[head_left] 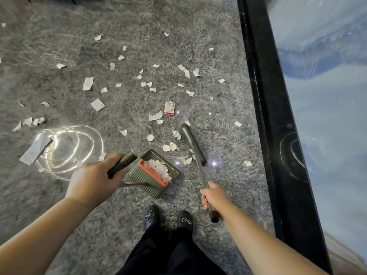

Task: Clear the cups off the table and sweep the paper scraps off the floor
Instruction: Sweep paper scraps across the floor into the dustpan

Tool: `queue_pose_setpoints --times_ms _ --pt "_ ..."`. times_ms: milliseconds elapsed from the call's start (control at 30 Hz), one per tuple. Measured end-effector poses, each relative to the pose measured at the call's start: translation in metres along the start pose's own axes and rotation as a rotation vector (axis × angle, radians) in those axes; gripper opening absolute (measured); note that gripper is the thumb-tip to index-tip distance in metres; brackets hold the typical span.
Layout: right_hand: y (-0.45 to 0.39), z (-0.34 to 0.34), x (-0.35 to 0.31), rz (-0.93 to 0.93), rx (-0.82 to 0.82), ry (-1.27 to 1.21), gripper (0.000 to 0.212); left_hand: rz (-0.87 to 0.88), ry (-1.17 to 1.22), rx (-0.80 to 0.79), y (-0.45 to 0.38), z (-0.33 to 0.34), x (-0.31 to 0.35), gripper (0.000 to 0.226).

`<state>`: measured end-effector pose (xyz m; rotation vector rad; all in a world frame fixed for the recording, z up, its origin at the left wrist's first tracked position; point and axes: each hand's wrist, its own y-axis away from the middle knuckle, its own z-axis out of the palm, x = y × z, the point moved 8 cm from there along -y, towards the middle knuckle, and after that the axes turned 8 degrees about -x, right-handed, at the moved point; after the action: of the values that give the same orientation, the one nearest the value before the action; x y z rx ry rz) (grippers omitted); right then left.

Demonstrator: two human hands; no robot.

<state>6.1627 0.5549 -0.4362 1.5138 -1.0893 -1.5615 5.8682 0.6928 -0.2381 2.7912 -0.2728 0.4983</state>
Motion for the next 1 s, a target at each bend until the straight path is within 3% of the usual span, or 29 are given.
queue_pose_setpoints --times_ms 200,500,633,1000 --pt "0.026 0.005 -0.008 -0.080 0.005 -0.090 0.059 0.021 -0.001 -0.018 -0.003 -0.001 -0.007 0.040" --pt "0.060 -0.038 -0.013 -0.112 0.116 -0.218 0.044 0.079 0.067 -0.107 -0.020 -0.006 0.010 0.042" --pt "0.067 -0.060 -0.006 -0.121 0.156 -0.303 0.028 0.116 0.039 -0.119 -0.032 -0.009 0.036 0.043" --pt "0.060 -0.177 0.029 -0.056 0.235 -0.352 0.024 0.108 0.034 -0.111 -0.043 0.016 0.128 0.046"
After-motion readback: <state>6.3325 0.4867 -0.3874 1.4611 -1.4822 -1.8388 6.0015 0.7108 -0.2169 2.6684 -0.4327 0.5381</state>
